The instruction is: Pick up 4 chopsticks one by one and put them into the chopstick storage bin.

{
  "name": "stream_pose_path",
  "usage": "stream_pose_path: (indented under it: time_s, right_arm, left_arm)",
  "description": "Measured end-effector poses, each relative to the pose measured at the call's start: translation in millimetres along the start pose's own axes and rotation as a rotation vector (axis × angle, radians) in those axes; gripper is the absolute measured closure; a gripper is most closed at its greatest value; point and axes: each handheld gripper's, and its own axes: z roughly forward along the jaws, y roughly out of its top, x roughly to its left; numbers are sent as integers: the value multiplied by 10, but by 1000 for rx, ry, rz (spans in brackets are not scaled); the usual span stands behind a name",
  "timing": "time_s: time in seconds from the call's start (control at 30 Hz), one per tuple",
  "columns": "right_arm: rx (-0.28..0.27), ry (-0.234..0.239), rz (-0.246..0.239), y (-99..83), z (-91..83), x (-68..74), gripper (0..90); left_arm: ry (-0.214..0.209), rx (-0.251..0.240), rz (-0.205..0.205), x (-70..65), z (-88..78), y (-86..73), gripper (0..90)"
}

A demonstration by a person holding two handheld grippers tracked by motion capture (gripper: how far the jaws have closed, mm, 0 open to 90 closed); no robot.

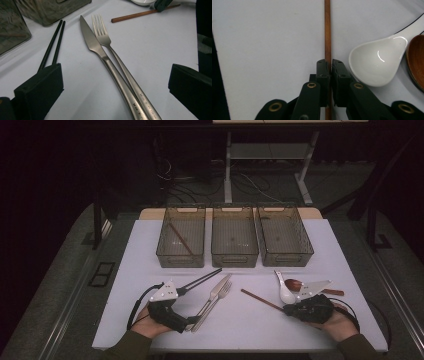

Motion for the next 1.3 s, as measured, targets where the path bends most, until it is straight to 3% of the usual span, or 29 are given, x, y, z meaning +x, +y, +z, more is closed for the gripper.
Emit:
stream_pose_path:
  time_s: [0.73,1.3]
  right_arm:
    - [-112,27,16,72,-219,4,848]
    - [-198,18,19,374,-281,-24,848]
  left_arm:
    - [5,-6,-6,-1,-15,0,0]
    - [7,-2,-8,12,-9,-7,0]
